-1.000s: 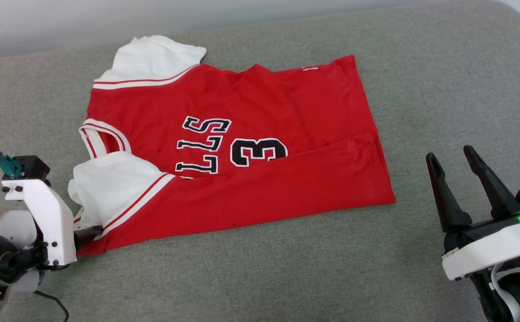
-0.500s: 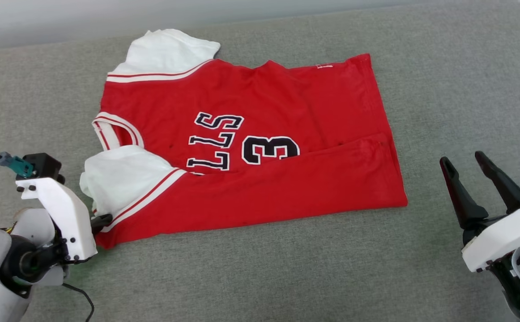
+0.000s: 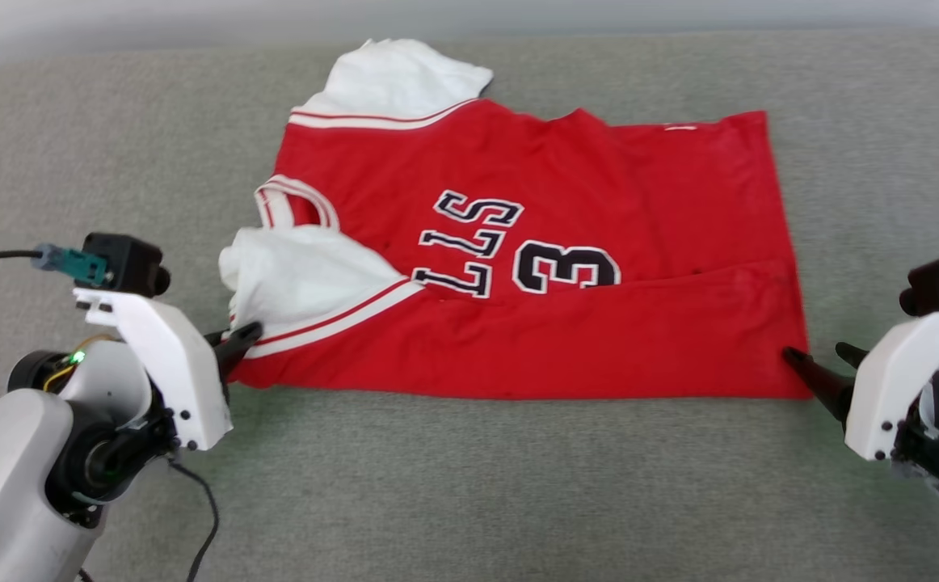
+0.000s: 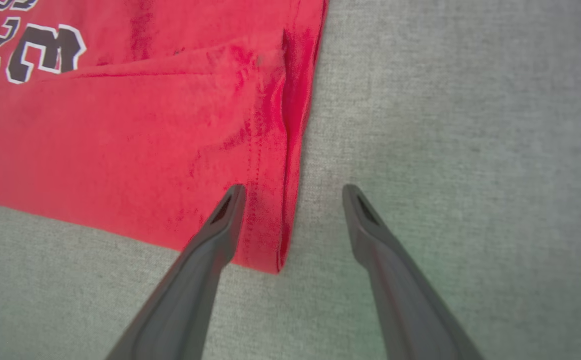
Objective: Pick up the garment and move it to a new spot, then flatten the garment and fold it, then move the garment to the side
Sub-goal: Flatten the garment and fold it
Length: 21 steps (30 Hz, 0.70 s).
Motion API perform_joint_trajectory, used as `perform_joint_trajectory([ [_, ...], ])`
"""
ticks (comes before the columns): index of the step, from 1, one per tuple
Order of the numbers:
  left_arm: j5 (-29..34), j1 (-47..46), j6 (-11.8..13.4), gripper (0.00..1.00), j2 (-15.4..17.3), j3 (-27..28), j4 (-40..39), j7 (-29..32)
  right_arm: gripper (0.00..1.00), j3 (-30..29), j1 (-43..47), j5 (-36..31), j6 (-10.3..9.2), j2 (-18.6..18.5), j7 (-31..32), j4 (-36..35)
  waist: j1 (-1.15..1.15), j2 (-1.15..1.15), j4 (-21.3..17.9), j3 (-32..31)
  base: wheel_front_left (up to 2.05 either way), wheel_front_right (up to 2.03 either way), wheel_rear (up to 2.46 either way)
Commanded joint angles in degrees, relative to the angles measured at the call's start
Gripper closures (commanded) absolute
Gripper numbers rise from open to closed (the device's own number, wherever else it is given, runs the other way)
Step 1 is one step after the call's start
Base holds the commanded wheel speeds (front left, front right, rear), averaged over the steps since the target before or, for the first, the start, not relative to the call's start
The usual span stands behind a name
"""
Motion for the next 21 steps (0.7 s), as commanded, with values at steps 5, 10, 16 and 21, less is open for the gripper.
perform_joint_trajectory([
  [5,1.5,-1.5,-0.1,1.00,-0.9,-0.6,-2.5,-1.2,0.00,-0.1,-3.6,0.1,-0.04,1.8,2.9,5.2,0.00,0.00,2.6,2.2,0.00,0.00,0.00],
  [10,2.0,-2.2,-0.4,1.00,-1.3,-0.8,-3.0,-2.0,0.00,2.2,-4.1,0.9,-0.03,4.3,4.4,11.1,0.00,0.00,3.1,3.0,0.00,0.00,0.00],
  [16,1.2,-1.4,-0.7,1.00,-1.6,-0.4,-2.3,-2.7,1.00,5.6,-5.1,2.5,0.04,4.2,3.8,13.6,0.00,0.00,2.4,2.8,0.00,0.00,0.00],
  [21,0.7,-0.4,-0.8,1.00,-1.5,0.0,-1.6,-3.6,1.00,6.6,-6.7,3.3,0.04,1.4,1.7,11.8,0.00,0.00,1.7,0.8,0.00,0.00,0.00],
])
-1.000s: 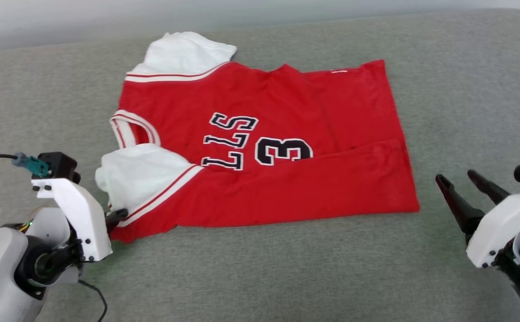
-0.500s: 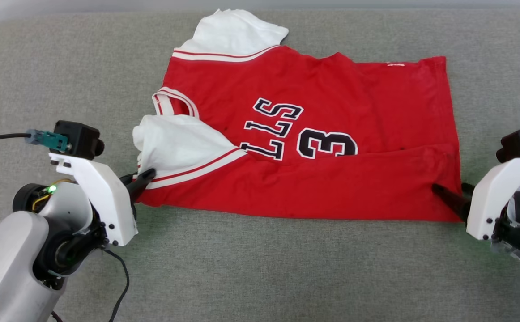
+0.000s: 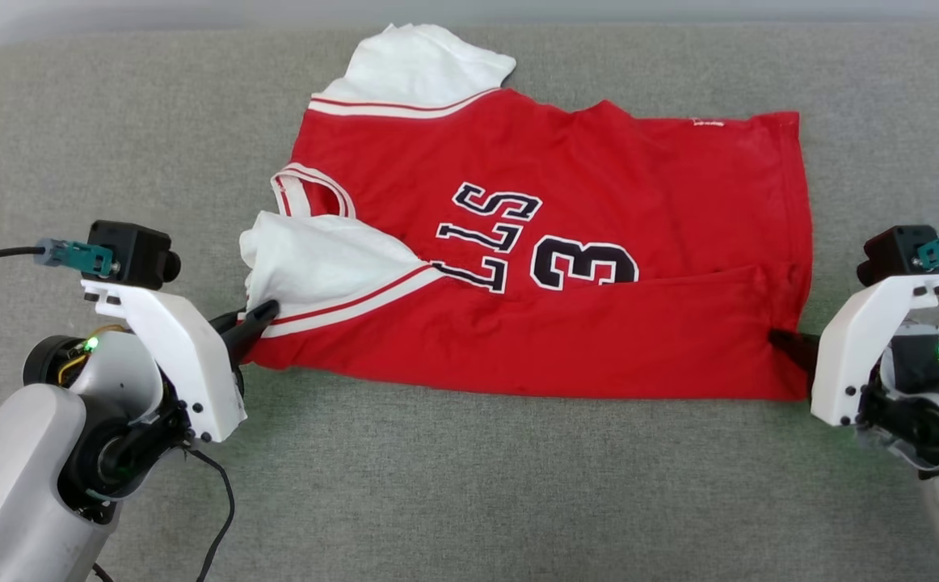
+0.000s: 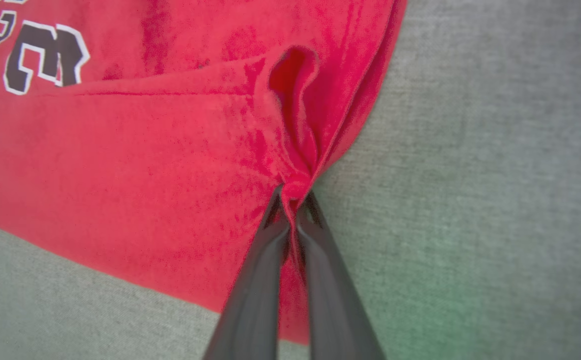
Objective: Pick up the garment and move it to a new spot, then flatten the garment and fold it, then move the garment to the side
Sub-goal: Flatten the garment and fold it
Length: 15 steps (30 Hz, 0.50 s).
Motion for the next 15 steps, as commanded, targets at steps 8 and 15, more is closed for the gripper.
perform_joint_trajectory([
  [8,-0.8,3.1,-0.2,1.00,0.2,0.6,1.2,-1.9,1.00,2.1,2.9,0.6,0.07,-1.6,-1.4,-2.5,0.00,0.00,-0.8,-6.7,0.00,0.00,0.00],
  [15,-2.3,9.5,1.4,1.00,0.9,1.4,0.4,-3.5,1.00,2.1,8.0,0.7,0.07,-0.7,-0.7,-5.7,0.00,0.00,-0.9,-13.6,0.00,0.00,0.00],
])
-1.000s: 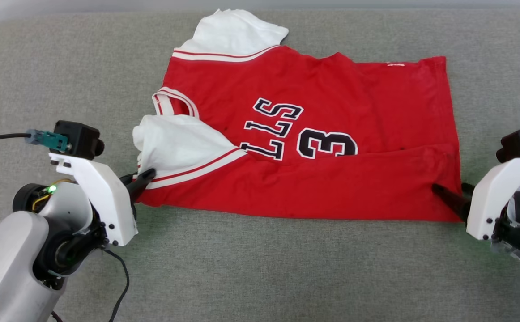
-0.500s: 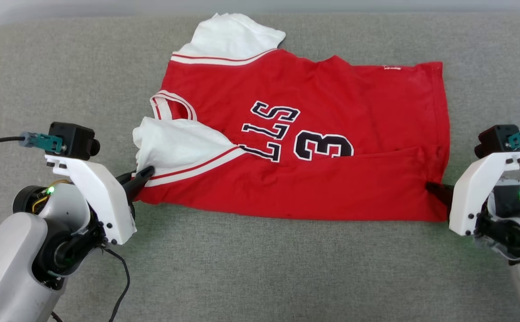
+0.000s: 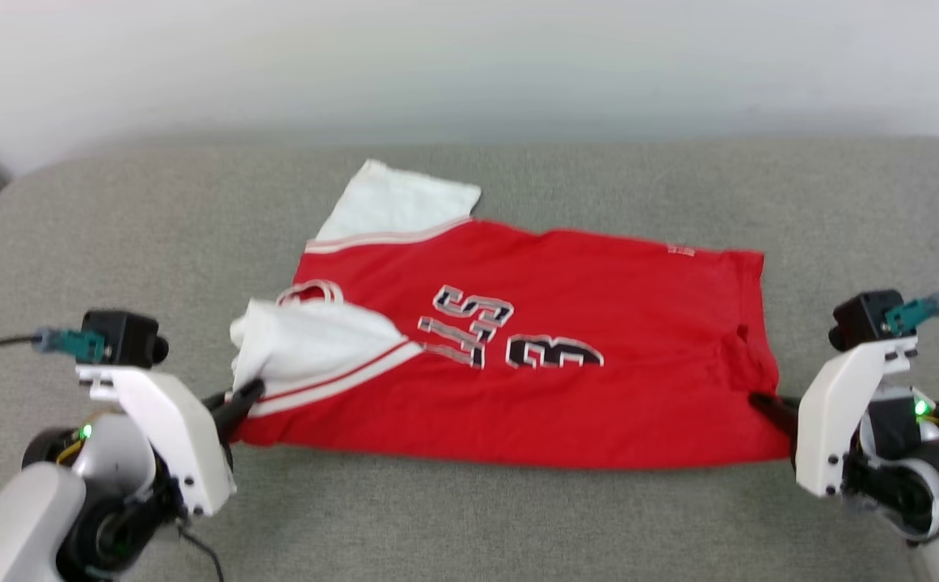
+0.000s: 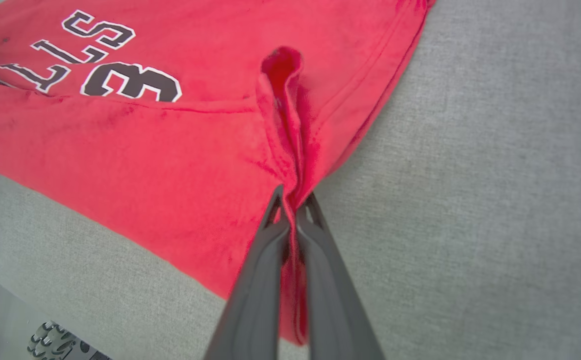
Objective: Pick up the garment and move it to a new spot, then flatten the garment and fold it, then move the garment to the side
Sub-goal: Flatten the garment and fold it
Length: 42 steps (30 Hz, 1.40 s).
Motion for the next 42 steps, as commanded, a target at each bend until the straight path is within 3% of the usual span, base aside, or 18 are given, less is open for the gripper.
perform_joint_trajectory([
  [1,-0.4,1.9,0.6,1.00,0.1,0.3,-0.4,-0.6,1.00,-0.2,1.5,0.3,-0.02,0.2,0.1,-0.5,0.00,0.00,0.0,-2.4,0.00,0.00,0.00],
  [8,-3.7,11.2,3.2,1.00,-1.5,0.5,-0.5,-2.1,1.00,-1.8,8.6,0.0,-0.02,0.9,0.4,-1.5,0.00,0.00,0.2,-3.6,0.00,0.00,0.00],
  [11,-5.7,13.6,2.7,1.00,-3.5,0.5,0.6,-3.2,1.00,-2.4,10.5,-0.2,-0.02,2.0,-1.3,-0.7,0.00,0.00,0.1,-3.2,0.00,0.00,0.00],
  [12,-5.8,14.0,2.6,1.00,-3.9,0.5,1.3,-3.7,0.65,-2.6,10.9,-0.2,-0.02,2.3,-2.1,-0.5,0.00,0.00,0.0,-3.0,0.00,0.00,0.00],
  [13,-5.6,14.1,2.5,0.72,-4.3,0.6,2.0,-4.4,0.02,-2.7,11.2,-0.1,-0.02,2.5,-3.1,-0.2,0.00,0.00,0.0,-2.9,0.00,0.00,0.00],
  [14,-5.7,14.0,2.3,0.00,-4.9,0.6,2.7,-5.0,0.00,-2.7,11.5,0.3,-0.02,2.8,-3.9,0.0,0.00,0.00,0.0,-2.8,0.00,0.00,0.00],
  [22,-0.1,10.9,1.2,0.00,-3.7,2.0,5.2,-12.5,0.00,-3.3,12.9,-3.7,-0.02,1.6,-20.5,-3.9,0.00,0.00,-0.9,-4.8,0.00,0.00,0.00],
  [28,4.8,9.0,3.1,0.00,-2.8,2.1,2.8,-16.6,0.00,-5.6,14.6,-9.1,-0.02,3.3,-29.9,-6.1,0.00,0.00,-1.9,-6.1,0.00,0.00,0.00],
  [34,9.1,4.1,5.2,0.00,-2.9,3.4,2.6,-20.8,0.00,-7.4,14.3,-14.0,-0.02,6.4,-34.6,-10.3,0.00,0.00,-4.6,-4.0,0.00,0.00,0.00],
  [42,12.5,-9.2,6.7,0.00,-4.0,4.4,6.2,-21.9,0.00,-7.0,10.4,-16.9,-0.02,9.4,-37.2,-16.8,0.00,0.00,-8.7,5.0,0.00,0.00,0.00],
])
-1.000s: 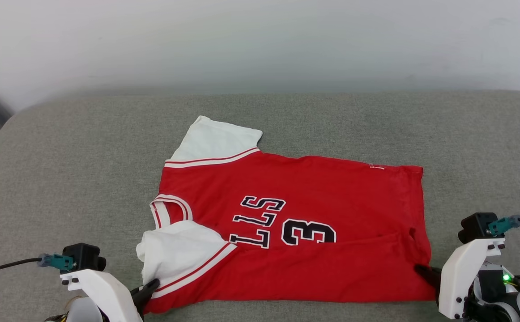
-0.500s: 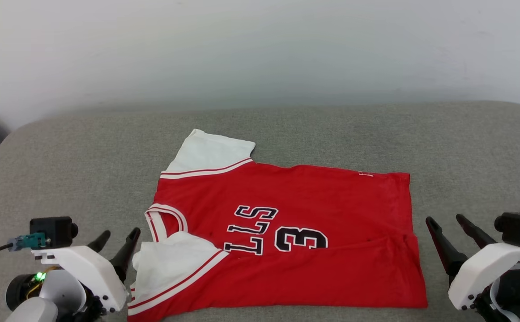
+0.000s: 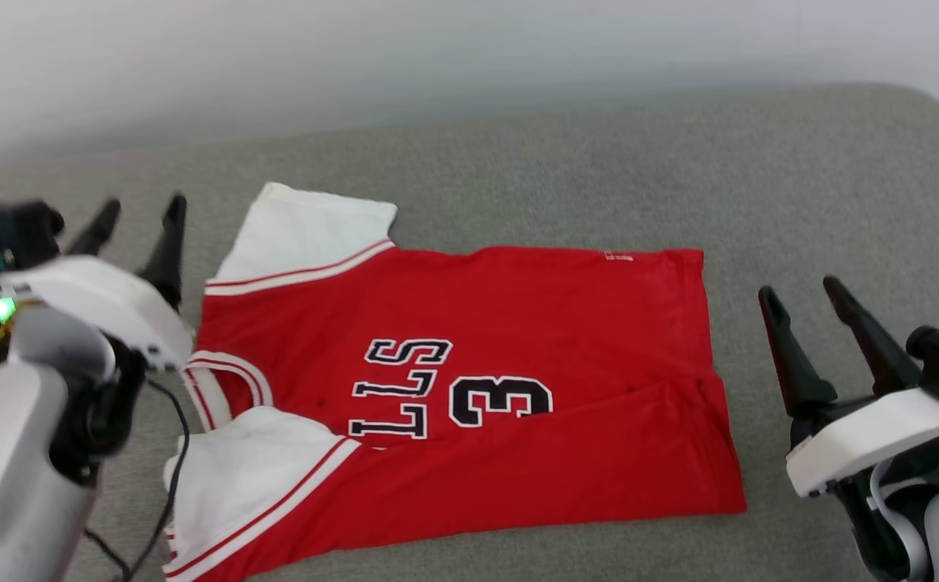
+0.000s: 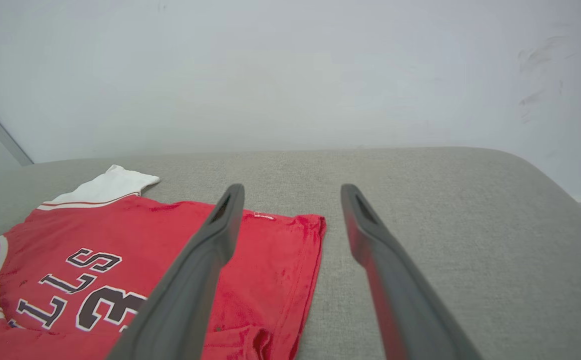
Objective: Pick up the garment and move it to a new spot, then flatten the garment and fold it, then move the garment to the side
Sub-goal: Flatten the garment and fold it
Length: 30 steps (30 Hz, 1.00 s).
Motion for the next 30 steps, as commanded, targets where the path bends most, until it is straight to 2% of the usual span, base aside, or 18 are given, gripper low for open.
perform_joint_trajectory([
  [1,0.1,-1.6,0.2,0.00,-0.2,0.0,0.5,0.0,0.00,-0.2,-1.1,-0.6,-0.02,0.3,-0.6,-0.3,0.00,0.00,-2.2,3.8,0.00,0.00,0.00],
  [4,0.2,-7.3,-0.9,0.00,0.5,0.0,2.5,2.4,0.00,0.2,-2.9,-0.5,-0.02,0.9,-1.3,-2.0,0.00,0.00,-3.8,7.8,0.00,0.00,0.00],
  [8,-0.4,-15.2,-3.7,0.00,2.2,-0.7,5.9,7.4,0.00,0.4,-4.8,-0.4,-0.02,1.7,-2.2,-3.0,0.00,0.00,-6.0,11.8,0.00,0.00,0.00],
  [9,-0.9,-20.5,-5.5,0.00,4.0,-1.1,8.4,12.3,0.00,0.7,-5.9,0.0,-0.02,2.2,-2.9,-3.4,0.00,0.00,-7.6,14.3,0.00,0.00,0.00],
  [12,-1.4,-25.3,-8.2,0.00,5.8,-2.3,10.3,17.8,0.00,1.4,-6.8,0.4,-0.02,2.5,-3.8,-3.5,0.00,0.00,-9.4,16.4,0.00,0.00,0.00],
  [16,-1.8,-30.1,-9.7,0.00,8.1,-3.3,13.0,25.1,0.00,2.0,-7.8,0.5,-0.02,2.8,-5.2,-3.9,0.00,0.00,-11.2,19.1,0.00,0.00,0.00],
  [24,-4.1,-34.0,-7.8,0.00,13.6,-4.8,16.6,42.3,0.00,4.9,-10.3,1.7,-0.02,3.6,-7.3,-2.8,0.00,0.00,-14.5,23.8,0.00,0.00,0.00],
  [30,-6.9,-30.9,-3.6,0.00,15.6,-6.0,16.2,53.4,0.00,5.1,-10.5,2.5,-0.02,3.9,-8.2,-1.6,0.00,0.00,-15.2,25.6,0.00,0.00,0.00],
])
